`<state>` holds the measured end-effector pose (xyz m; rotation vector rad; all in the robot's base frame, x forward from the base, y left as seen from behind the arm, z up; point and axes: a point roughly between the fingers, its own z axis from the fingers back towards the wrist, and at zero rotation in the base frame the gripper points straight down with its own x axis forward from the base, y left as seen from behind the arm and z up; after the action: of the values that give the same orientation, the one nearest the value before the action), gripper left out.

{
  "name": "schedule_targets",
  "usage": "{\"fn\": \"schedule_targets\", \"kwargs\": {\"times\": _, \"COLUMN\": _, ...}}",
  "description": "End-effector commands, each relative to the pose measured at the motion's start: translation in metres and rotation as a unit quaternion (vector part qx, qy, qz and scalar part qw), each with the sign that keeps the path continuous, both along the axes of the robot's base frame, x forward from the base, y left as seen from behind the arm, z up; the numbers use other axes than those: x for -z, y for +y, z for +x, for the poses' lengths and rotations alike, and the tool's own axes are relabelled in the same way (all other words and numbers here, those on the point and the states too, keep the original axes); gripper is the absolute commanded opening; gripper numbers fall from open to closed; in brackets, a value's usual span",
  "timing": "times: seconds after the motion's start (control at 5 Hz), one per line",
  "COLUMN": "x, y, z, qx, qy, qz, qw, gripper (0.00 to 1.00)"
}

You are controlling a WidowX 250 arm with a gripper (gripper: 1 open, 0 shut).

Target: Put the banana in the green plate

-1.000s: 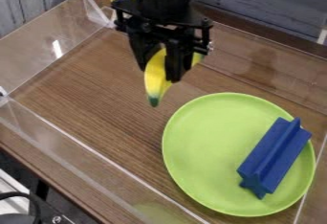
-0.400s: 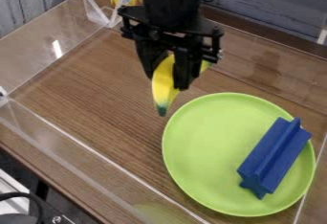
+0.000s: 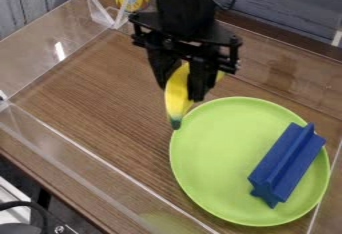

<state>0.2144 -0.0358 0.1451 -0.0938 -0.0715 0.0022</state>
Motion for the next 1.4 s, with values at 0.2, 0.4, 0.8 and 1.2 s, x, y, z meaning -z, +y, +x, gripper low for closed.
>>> {"fn": "schedule_targets", "kwargs": {"times": 0.2, "x": -0.008, "y": -0.009, "z": -0.003, "qx": 0.002, "qy": -0.012, "qz": 0.0, "qw": 0.9999, "gripper": 0.0}}
{"fn": "schedule_targets", "kwargs": {"times": 0.4, "x": -0.009, "y": -0.015, "z": -0.006, "qx": 0.004, "qy": -0.007, "qz": -0.001, "qw": 1.0, "gripper": 0.0}}
{"fn": "schedule_targets", "kwargs": {"times": 0.8, "x": -0.009, "y": -0.026, "z": -0.011, "qx": 0.008, "qy": -0.001, "qz": -0.002, "qw": 1.0, "gripper": 0.0}}
{"fn": "schedule_targets", "kwargs": {"times": 1.2, "x": -0.007, "y": -0.035, "z": -0.014, "qx": 0.012, "qy": 0.001, "qz": -0.002, "qw": 0.9999, "gripper": 0.0}}
